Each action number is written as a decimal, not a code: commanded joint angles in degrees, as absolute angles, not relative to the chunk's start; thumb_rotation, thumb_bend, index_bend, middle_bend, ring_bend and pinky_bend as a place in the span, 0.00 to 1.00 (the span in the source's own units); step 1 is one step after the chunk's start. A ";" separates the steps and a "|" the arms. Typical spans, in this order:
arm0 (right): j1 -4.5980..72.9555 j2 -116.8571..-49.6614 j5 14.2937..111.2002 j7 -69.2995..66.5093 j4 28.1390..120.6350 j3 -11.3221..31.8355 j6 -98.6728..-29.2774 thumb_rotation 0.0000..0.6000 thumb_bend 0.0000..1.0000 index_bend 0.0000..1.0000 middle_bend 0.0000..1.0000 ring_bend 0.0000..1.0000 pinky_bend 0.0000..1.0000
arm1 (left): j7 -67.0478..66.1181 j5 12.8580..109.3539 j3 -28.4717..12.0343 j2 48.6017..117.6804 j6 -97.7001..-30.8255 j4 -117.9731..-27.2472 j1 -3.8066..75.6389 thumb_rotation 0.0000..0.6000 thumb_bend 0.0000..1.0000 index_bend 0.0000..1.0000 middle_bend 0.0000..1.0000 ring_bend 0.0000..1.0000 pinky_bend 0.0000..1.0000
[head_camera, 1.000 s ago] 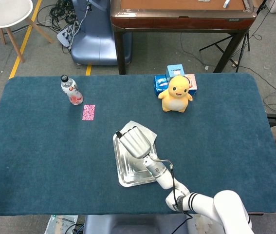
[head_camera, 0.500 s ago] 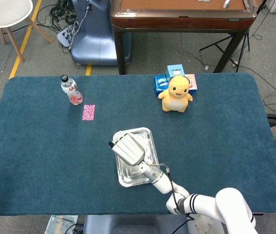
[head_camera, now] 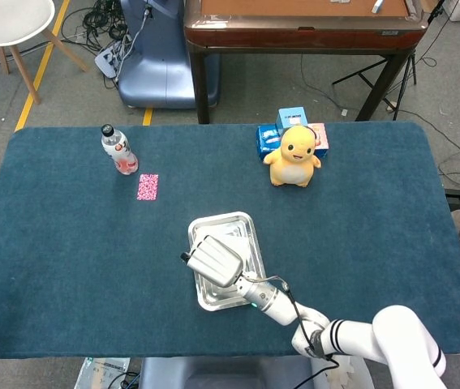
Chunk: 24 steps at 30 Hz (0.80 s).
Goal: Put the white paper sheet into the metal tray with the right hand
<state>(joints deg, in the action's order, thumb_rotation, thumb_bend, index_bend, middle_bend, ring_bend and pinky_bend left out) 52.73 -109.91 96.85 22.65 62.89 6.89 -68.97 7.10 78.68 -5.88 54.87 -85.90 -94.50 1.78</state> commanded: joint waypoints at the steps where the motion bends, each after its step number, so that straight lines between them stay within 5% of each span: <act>1: 52.92 -109.10 97.38 21.57 63.34 6.21 -68.29 1.00 0.41 0.69 1.00 1.00 1.00 | 7.09 78.67 -5.87 54.89 -85.84 -94.49 1.80 1.00 0.09 0.35 0.38 0.37 0.57; 24: 53.98 -105.00 105.04 9.49 59.64 -0.99 -68.65 1.00 0.41 0.71 1.00 1.00 1.00 | 6.63 78.57 -5.82 55.11 -85.61 -94.80 1.88 1.00 0.09 0.35 0.38 0.37 0.57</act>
